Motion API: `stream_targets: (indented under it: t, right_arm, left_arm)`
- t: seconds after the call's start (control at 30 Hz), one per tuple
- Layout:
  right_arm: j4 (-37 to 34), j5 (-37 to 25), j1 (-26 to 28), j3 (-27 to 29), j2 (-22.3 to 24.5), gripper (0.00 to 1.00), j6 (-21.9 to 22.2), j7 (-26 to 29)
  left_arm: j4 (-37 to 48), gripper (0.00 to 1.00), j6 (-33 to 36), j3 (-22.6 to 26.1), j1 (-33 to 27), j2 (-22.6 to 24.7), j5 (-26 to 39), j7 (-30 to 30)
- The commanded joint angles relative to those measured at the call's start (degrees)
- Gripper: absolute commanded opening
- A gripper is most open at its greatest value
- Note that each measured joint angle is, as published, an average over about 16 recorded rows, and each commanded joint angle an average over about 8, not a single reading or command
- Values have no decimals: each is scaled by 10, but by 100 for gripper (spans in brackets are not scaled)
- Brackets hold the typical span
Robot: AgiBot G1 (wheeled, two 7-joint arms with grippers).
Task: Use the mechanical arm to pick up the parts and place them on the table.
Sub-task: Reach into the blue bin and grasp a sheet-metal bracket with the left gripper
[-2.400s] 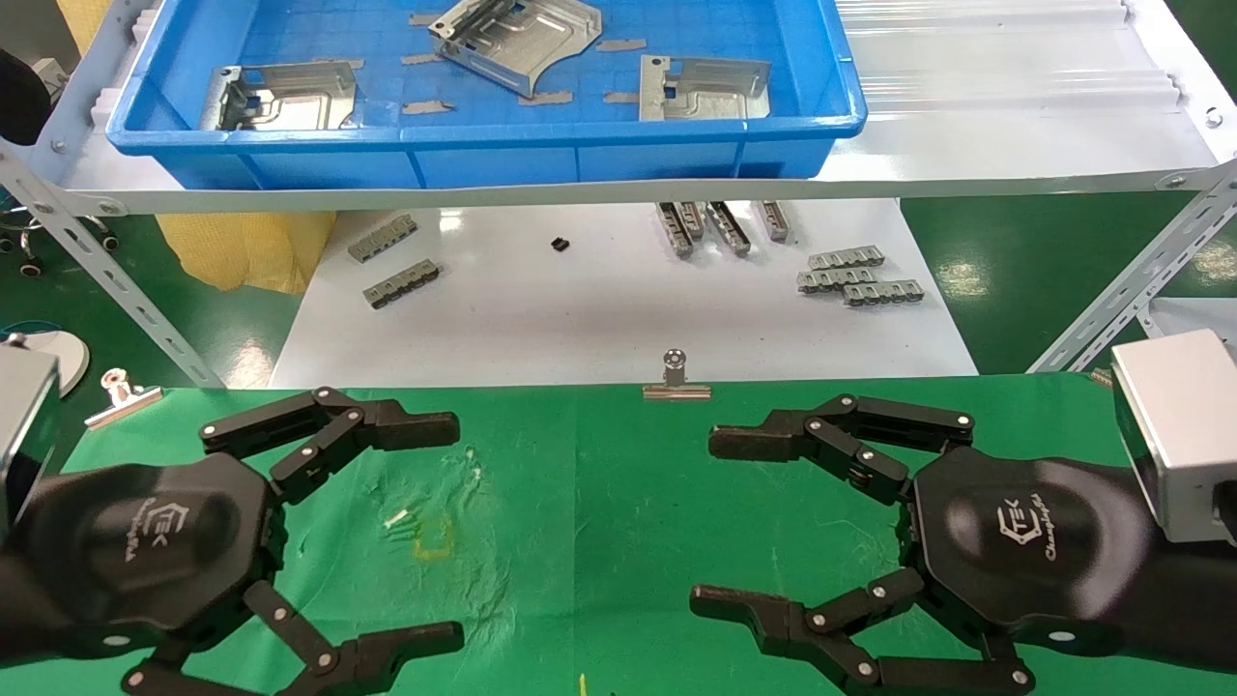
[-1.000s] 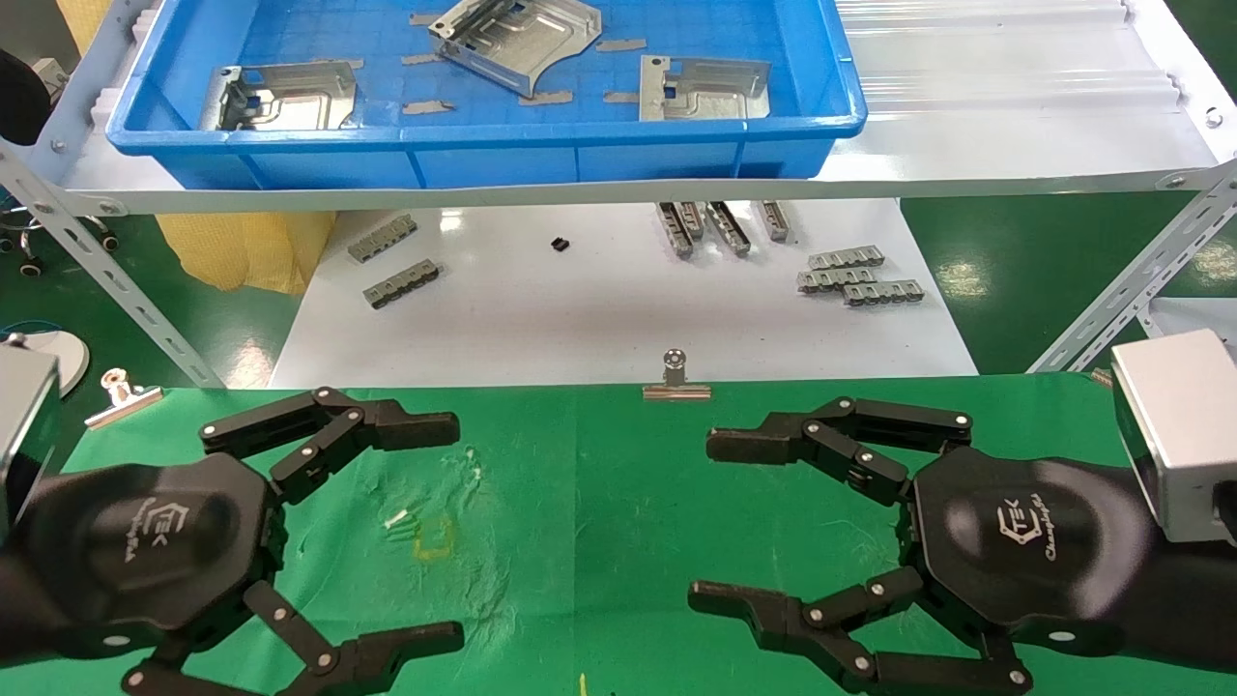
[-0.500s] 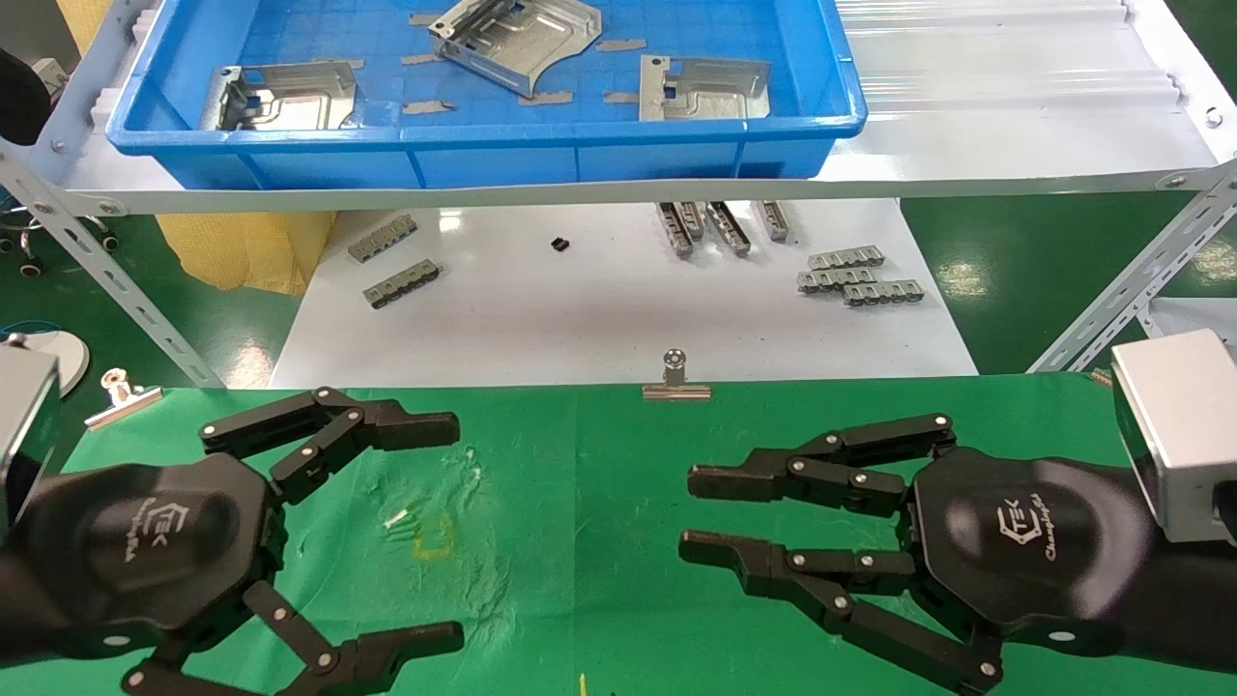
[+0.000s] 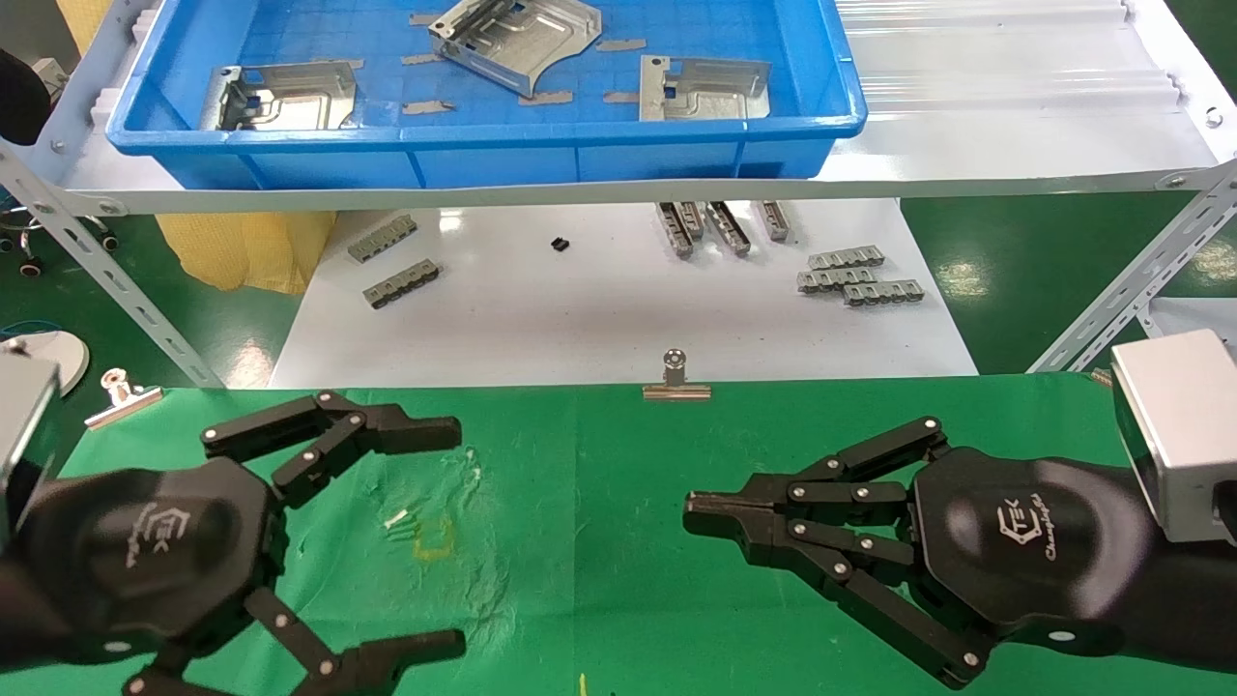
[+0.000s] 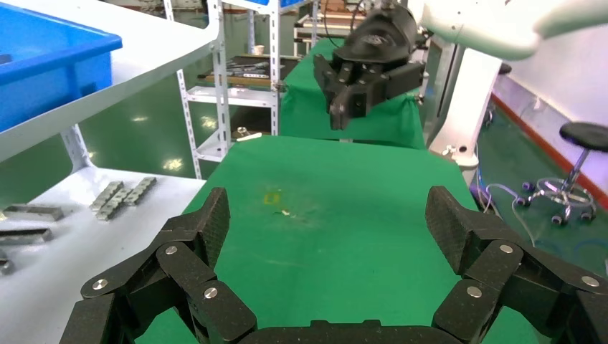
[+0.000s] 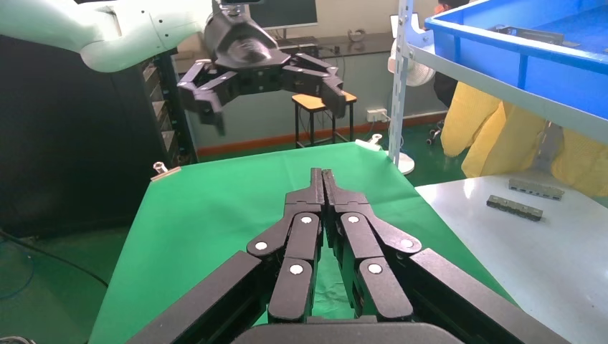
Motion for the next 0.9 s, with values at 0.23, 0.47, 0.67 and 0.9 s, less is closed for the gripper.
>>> stream_targets:
  t: [0.23, 0.47, 0.67, 0.9]
  right_arm:
    - [0, 0, 0, 0, 0, 0, 0, 0]
    - [0, 0, 0, 0, 0, 0, 0, 0]
    - [0, 0, 0, 0, 0, 0, 0, 0]
    - [0, 0, 0, 0, 0, 0, 0, 0]
  left_arm:
    - [29, 100, -82, 3, -84, 29, 50, -19]
    - [162, 100, -144, 60, -264, 117, 168, -49]
    - [362, 100, -197, 133, -425, 230, 295, -58]
    - [576, 100, -342, 183, -529, 355, 394, -44]
